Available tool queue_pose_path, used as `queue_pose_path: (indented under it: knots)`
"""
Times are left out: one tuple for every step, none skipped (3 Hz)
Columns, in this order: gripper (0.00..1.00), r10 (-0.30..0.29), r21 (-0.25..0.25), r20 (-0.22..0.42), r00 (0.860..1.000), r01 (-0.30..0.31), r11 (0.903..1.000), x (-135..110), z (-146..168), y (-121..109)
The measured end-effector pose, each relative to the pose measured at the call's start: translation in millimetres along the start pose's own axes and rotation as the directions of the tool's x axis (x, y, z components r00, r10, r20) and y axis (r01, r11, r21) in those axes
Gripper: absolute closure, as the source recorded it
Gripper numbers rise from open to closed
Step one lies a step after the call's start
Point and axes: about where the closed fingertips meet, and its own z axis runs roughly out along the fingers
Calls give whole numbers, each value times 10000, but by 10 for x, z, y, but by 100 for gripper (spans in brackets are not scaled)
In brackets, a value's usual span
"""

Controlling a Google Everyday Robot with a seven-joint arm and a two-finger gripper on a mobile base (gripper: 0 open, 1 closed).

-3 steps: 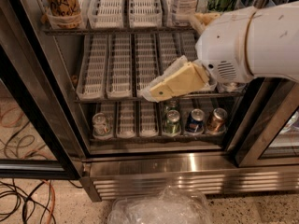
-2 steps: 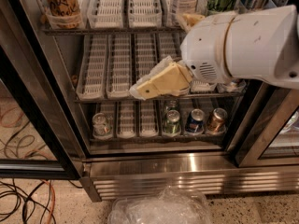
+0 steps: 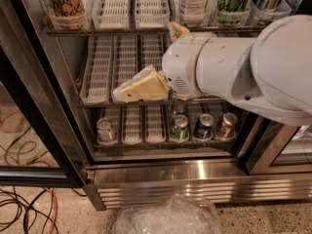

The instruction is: Pick orange can from top shelf of fridge

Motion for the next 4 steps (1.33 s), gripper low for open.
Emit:
queue_pose_path:
  knots:
    - [0,127,920,594,9982,-181,9956,-125,196,-51]
    - [0,127,920,595,9982,-181,9956,-125,196,-51]
    - [0,74,883,915,9958,-156,9960,-185,238,-139]
    - [0,-160,788,1954,9806,5,9969,-344,562,-215]
